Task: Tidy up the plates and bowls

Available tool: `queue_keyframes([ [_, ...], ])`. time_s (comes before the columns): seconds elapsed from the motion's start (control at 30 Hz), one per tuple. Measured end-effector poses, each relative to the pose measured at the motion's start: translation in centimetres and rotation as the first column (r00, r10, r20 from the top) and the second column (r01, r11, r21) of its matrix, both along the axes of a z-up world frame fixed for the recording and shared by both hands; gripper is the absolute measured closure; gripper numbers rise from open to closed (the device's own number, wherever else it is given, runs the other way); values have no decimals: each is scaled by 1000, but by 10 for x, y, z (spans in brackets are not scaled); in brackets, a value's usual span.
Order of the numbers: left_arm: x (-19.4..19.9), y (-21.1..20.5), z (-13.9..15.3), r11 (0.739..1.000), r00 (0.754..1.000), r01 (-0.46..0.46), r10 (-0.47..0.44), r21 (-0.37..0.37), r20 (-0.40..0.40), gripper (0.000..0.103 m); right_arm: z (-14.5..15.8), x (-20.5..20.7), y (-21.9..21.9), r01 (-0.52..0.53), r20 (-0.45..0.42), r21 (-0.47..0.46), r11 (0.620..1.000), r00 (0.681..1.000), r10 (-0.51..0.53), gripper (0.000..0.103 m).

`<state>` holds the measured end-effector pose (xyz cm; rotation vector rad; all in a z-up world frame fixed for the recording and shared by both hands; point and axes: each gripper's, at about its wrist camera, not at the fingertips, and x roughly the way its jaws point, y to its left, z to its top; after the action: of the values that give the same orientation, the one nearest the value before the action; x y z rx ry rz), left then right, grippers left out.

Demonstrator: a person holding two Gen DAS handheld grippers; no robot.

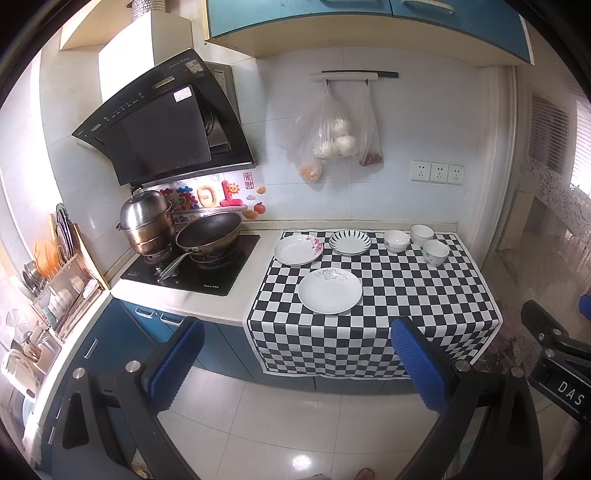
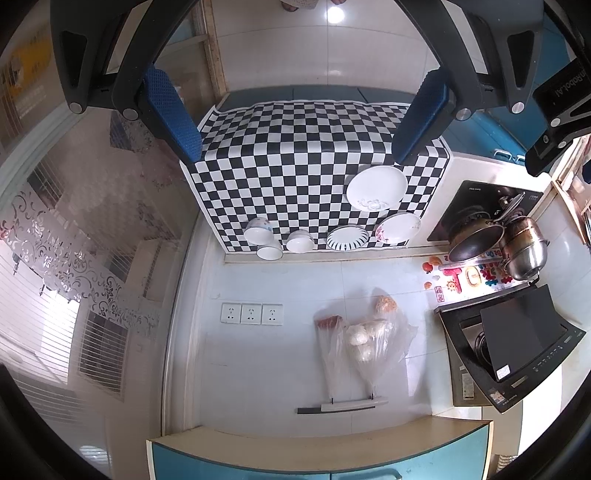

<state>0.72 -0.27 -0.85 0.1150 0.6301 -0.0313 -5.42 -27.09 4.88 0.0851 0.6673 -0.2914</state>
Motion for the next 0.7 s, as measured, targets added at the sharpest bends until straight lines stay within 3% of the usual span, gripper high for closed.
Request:
queue_keyframes([
  [0.7,-1,3,-1,1000,1000,3,-3,6,-1,0,3,-1,5,-3,6,-1,1000,1000,4,0],
])
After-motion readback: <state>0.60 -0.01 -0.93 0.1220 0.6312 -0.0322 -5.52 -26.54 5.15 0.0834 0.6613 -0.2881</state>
